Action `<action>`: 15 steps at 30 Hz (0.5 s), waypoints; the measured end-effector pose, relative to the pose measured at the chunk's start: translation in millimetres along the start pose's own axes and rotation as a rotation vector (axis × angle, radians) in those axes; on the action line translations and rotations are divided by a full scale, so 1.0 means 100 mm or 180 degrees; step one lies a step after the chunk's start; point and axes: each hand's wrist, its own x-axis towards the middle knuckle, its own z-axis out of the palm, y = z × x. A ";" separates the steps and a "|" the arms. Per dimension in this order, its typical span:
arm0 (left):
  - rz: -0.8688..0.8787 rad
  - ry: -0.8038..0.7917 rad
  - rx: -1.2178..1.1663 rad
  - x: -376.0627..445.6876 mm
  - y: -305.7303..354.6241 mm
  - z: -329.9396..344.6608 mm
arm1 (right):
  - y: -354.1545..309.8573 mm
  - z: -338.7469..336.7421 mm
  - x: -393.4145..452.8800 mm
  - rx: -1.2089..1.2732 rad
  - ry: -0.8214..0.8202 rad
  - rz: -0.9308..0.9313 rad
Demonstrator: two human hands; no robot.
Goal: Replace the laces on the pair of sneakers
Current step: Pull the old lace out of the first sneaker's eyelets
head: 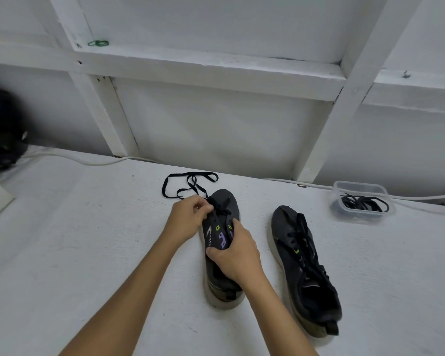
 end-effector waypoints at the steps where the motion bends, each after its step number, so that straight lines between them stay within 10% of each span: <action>1: -0.0188 0.0291 -0.0316 0.01 0.01 -0.02 | 0.00 0.00 -0.01 0.0013 -0.0003 -0.0008; 5: -0.0912 0.1253 -0.1221 -0.02 -0.04 -0.08 | 0.01 0.01 -0.01 0.0056 -0.0012 0.0003; 10: -0.0530 -0.0476 -0.0733 -0.09 -0.16 -0.04 | 0.01 0.00 0.00 0.0031 -0.0004 0.0013; 15: -0.0259 -0.0176 -0.0412 -0.08 -0.16 0.00 | 0.03 0.01 0.01 0.0045 0.0001 0.0005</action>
